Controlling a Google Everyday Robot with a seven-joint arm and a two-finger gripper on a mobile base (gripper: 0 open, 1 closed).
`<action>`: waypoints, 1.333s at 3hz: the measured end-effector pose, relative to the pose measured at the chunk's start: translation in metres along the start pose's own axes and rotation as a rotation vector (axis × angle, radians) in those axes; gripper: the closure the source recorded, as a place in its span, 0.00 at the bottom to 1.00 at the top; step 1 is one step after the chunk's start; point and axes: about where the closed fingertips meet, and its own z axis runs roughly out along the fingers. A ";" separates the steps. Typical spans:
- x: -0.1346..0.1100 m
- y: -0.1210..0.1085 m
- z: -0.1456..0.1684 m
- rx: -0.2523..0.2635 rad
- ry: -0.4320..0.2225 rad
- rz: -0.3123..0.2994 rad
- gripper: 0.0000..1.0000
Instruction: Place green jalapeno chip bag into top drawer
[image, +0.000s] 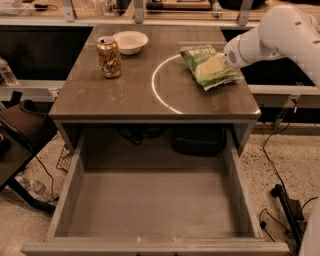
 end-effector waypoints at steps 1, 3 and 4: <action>0.023 0.024 0.020 -0.052 0.022 0.045 0.46; 0.018 0.026 0.016 -0.060 0.028 0.046 1.00; 0.018 0.026 0.016 -0.060 0.029 0.046 1.00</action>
Offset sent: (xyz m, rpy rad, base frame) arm -0.0087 0.0140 -0.0309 0.0386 0.0519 0.0070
